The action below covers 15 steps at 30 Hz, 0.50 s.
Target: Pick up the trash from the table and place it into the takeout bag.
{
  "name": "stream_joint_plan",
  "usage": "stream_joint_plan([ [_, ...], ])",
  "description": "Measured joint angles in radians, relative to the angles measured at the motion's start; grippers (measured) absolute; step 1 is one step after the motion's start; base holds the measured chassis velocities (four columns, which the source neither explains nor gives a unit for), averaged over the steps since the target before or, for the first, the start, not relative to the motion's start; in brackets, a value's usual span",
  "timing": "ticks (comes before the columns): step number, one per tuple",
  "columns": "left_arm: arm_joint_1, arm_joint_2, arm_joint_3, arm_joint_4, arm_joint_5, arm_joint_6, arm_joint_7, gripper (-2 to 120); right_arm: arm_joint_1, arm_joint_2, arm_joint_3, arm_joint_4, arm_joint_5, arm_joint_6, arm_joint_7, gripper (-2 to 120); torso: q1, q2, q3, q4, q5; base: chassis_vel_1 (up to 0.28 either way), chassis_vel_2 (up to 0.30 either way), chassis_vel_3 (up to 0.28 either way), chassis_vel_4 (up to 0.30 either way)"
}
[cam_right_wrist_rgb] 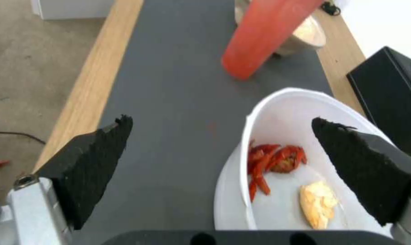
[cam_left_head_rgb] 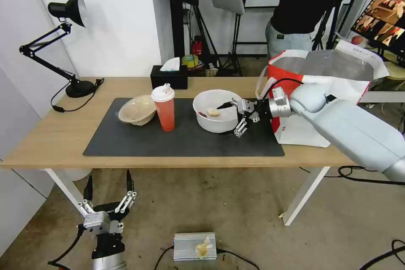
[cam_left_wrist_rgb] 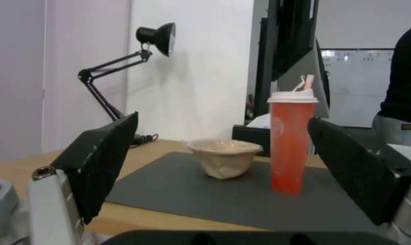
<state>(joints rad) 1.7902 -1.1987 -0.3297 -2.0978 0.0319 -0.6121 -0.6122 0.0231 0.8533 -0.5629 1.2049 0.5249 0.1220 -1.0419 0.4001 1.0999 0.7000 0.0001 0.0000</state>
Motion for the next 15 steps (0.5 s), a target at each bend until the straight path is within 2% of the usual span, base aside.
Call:
stream_joint_plan([
  [15,-0.005,0.005,-0.003,0.002,-0.015,-0.002,-0.001,100,0.021,0.057,-0.012,-0.087,-0.027,-0.001,-0.029,100,0.0,0.0,0.0,0.0,-0.0001,0.0,0.0,0.0,0.0],
])
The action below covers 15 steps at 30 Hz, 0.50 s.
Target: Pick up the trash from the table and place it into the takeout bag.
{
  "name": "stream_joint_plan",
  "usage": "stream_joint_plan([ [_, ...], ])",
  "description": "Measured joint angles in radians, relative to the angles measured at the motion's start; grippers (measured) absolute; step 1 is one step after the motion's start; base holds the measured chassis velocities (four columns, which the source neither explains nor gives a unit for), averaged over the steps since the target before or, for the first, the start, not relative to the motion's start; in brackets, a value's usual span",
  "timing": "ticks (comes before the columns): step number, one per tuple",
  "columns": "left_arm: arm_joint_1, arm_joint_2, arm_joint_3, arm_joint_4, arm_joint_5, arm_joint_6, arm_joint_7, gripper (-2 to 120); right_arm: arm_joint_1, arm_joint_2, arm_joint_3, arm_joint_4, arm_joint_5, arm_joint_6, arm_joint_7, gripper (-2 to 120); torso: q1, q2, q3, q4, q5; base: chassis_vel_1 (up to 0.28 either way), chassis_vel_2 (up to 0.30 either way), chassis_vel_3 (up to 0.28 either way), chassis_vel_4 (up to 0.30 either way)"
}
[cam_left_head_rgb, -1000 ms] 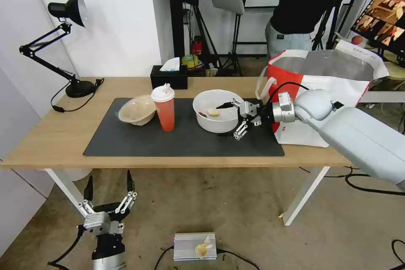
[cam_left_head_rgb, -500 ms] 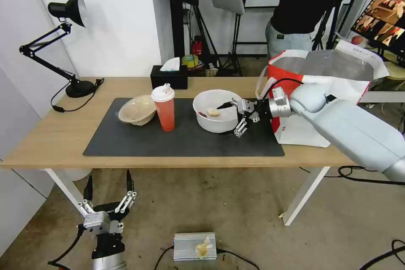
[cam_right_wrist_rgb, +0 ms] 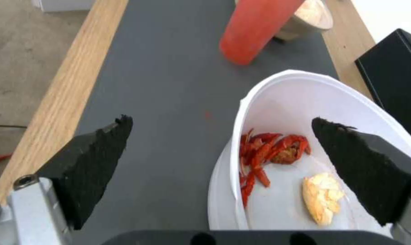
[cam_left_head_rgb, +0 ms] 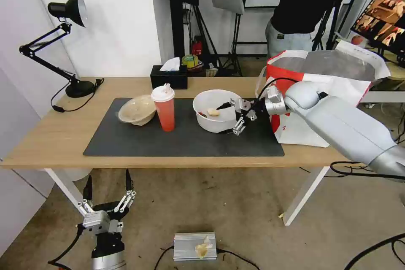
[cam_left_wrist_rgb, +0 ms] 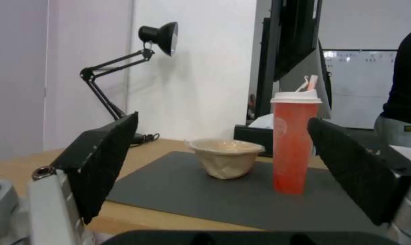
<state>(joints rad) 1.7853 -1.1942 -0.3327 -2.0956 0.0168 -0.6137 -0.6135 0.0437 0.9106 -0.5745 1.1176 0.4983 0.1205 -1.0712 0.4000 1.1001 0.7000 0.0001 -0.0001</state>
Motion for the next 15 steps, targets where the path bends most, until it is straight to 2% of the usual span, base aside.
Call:
stream_joint_plan([
  [8,0.001,0.001,-0.001,-0.003,-0.001,-0.003,0.0,100,0.006,0.01,-0.005,-0.025,-0.014,0.0,-0.026,93,0.0,0.0,0.0,-0.0001,0.0001,0.0,0.0,0.0,0.0],
  [15,0.002,0.002,-0.001,-0.004,-0.001,-0.004,-0.001,100,0.015,0.012,-0.01,-0.035,-0.031,-0.002,-0.049,72,0.0,0.0,0.0,-0.0001,0.0,0.0,0.0,0.0,0.0],
])
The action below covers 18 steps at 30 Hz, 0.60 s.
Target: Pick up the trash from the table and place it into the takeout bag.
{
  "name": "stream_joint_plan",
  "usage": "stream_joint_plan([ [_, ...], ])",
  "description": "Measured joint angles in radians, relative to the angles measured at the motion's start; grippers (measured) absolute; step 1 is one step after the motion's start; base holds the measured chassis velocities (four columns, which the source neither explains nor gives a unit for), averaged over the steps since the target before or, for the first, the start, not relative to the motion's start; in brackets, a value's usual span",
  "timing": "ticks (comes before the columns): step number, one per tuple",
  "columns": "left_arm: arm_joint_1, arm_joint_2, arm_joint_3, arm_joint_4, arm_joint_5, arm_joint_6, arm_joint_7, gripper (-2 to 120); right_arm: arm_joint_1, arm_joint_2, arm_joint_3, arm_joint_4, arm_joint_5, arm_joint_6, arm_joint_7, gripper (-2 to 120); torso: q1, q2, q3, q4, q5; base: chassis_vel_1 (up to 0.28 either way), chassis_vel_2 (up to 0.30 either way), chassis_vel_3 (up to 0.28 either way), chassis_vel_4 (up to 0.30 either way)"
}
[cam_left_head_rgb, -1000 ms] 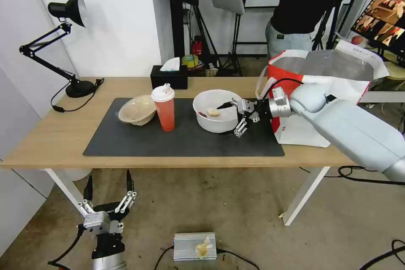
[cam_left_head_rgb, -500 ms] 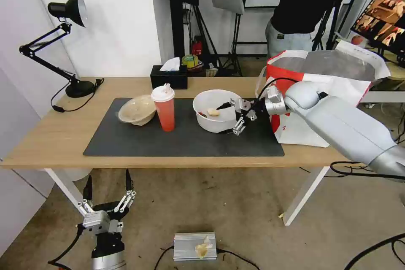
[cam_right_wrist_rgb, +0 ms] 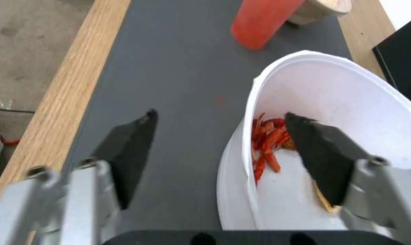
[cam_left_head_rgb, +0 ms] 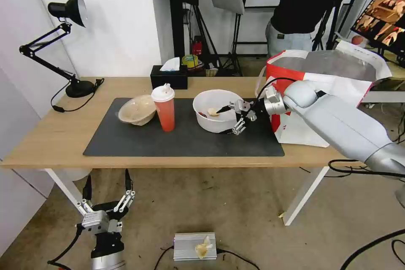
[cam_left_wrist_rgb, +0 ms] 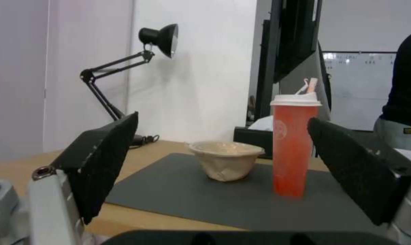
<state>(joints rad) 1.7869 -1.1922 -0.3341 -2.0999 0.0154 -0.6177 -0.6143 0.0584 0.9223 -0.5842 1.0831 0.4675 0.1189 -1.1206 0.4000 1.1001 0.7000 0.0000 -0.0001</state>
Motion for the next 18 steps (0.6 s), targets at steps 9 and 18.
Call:
stream_joint_plan([
  [9,0.003,0.001,-0.005,-0.004,0.003,-0.01,0.0,100,0.0,0.002,-0.011,-0.01,-0.01,-0.002,-0.018,37,0.0,0.0,0.0,0.0,0.0,0.0,0.0,0.0,0.0],
  [18,0.005,0.001,-0.008,-0.007,0.008,-0.02,0.0,100,0.003,0.008,-0.014,-0.03,-0.016,-0.002,-0.024,5,0.0,0.0,0.0,0.0,-0.0001,0.0,0.0,0.0,0.0],
])
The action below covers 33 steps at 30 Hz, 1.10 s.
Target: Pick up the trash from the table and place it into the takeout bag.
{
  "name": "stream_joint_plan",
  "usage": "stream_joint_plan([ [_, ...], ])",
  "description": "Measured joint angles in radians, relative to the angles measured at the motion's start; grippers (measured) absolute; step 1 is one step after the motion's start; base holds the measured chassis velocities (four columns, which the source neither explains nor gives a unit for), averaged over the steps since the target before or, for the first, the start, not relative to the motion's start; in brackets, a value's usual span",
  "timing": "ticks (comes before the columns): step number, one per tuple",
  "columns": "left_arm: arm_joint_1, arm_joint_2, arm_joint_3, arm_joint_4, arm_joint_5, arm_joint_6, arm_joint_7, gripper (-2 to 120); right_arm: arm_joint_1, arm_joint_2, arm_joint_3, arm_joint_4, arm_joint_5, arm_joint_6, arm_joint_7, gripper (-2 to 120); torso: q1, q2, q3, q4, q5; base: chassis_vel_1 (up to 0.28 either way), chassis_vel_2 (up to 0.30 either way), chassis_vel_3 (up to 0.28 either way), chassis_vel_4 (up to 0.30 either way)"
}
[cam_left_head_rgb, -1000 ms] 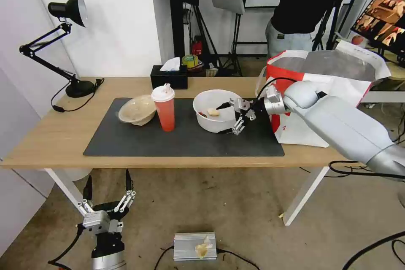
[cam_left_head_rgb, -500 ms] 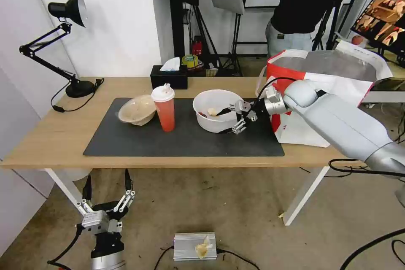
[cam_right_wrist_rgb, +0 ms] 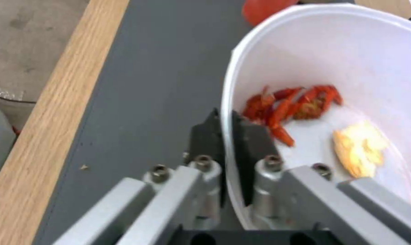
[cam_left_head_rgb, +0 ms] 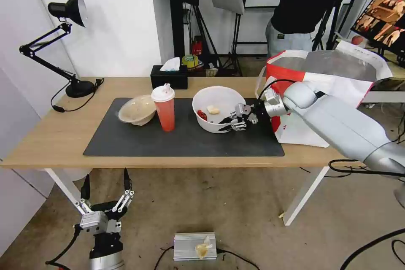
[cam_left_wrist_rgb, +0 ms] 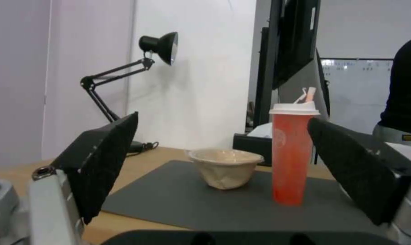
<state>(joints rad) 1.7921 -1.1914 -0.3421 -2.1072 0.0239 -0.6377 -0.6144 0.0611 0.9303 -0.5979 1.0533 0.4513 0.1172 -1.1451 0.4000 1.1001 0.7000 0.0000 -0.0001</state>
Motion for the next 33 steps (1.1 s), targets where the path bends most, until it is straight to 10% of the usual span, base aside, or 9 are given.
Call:
stream_joint_plan([
  [33,0.006,-0.002,-0.01,-0.001,0.004,-0.014,0.0,100,0.072,-0.026,0.015,0.019,0.095,-0.002,0.038,0,0.0,0.0,0.0,0.0,0.0001,0.0,0.0,0.0,0.0],
])
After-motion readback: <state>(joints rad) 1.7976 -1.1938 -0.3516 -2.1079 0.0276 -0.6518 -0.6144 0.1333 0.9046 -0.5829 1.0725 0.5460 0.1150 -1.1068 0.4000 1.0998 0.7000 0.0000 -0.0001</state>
